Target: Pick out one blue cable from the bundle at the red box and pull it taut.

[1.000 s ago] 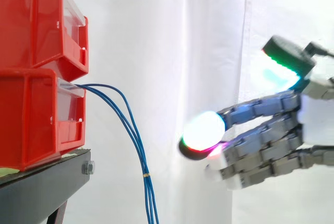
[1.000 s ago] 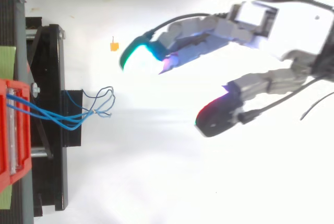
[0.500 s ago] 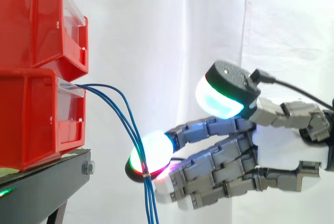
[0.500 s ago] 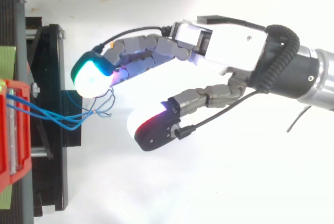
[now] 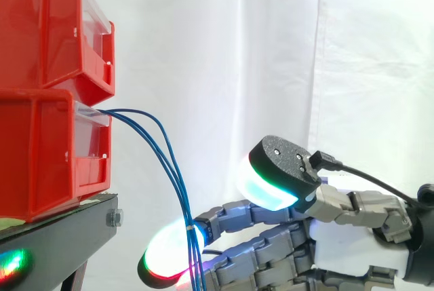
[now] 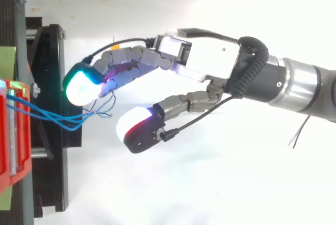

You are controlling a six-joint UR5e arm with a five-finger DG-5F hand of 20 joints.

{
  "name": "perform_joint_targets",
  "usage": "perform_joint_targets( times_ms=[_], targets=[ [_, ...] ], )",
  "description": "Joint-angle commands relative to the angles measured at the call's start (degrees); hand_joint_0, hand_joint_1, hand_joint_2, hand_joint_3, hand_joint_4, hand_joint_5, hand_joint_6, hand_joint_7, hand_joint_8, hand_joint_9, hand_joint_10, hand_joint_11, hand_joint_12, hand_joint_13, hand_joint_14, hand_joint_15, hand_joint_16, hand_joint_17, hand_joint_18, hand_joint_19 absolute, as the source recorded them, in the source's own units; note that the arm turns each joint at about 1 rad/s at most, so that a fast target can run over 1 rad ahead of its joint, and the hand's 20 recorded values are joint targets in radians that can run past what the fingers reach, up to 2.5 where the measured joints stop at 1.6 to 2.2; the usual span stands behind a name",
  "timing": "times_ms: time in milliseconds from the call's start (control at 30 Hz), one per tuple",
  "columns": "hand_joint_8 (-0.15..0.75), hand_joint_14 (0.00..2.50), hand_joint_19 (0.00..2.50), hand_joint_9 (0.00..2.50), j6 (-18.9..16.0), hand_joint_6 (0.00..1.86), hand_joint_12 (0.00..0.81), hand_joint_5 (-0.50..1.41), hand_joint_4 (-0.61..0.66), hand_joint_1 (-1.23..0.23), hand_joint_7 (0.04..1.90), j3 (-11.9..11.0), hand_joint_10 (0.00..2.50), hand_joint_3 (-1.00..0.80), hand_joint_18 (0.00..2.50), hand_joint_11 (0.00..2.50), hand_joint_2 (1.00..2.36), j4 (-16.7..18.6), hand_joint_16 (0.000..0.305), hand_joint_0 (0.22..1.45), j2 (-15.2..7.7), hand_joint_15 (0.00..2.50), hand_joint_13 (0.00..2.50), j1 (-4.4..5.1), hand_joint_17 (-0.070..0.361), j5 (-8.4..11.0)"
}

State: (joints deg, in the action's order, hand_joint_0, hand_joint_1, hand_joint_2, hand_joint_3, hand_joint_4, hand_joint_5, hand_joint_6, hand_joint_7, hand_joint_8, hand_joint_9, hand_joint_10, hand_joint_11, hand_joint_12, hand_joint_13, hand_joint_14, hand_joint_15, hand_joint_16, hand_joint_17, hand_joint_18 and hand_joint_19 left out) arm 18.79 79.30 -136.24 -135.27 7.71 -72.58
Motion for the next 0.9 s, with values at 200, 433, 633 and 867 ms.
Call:
perform_joint_targets(
  times_ms=[200,433,633,867],
  targets=[
    [0.299,0.01,0.33,0.77,-0.1,0.50,0.356,-0.14,0.28,-0.65,0.89,-1.3,0.00,-0.50,0.44,0.12,1.00,1.4,0.044,0.55,-1.2,0.19,0.59,-0.15,0.098,-1.78],
    [0.296,0.01,0.38,0.81,0.0,0.50,0.353,-0.12,0.27,-0.64,1.00,-1.3,0.00,-0.48,0.49,0.16,1.00,5.8,0.043,0.59,-2.9,0.24,0.64,-0.33,0.096,-4.24],
    [0.299,0.01,0.39,0.82,0.1,0.50,0.352,-0.12,0.26,-0.63,1.05,-1.3,0.01,-0.44,0.50,0.18,1.00,6.1,0.043,0.61,-2.8,0.25,0.67,-0.68,0.097,-5.56],
    [0.300,0.01,0.40,0.84,0.1,0.50,0.357,-0.10,0.23,-0.62,1.14,-1.4,0.01,-0.37,0.54,0.21,1.01,6.4,0.043,0.65,-2.9,0.27,0.70,-0.68,0.097,-5.64]
  ],
)
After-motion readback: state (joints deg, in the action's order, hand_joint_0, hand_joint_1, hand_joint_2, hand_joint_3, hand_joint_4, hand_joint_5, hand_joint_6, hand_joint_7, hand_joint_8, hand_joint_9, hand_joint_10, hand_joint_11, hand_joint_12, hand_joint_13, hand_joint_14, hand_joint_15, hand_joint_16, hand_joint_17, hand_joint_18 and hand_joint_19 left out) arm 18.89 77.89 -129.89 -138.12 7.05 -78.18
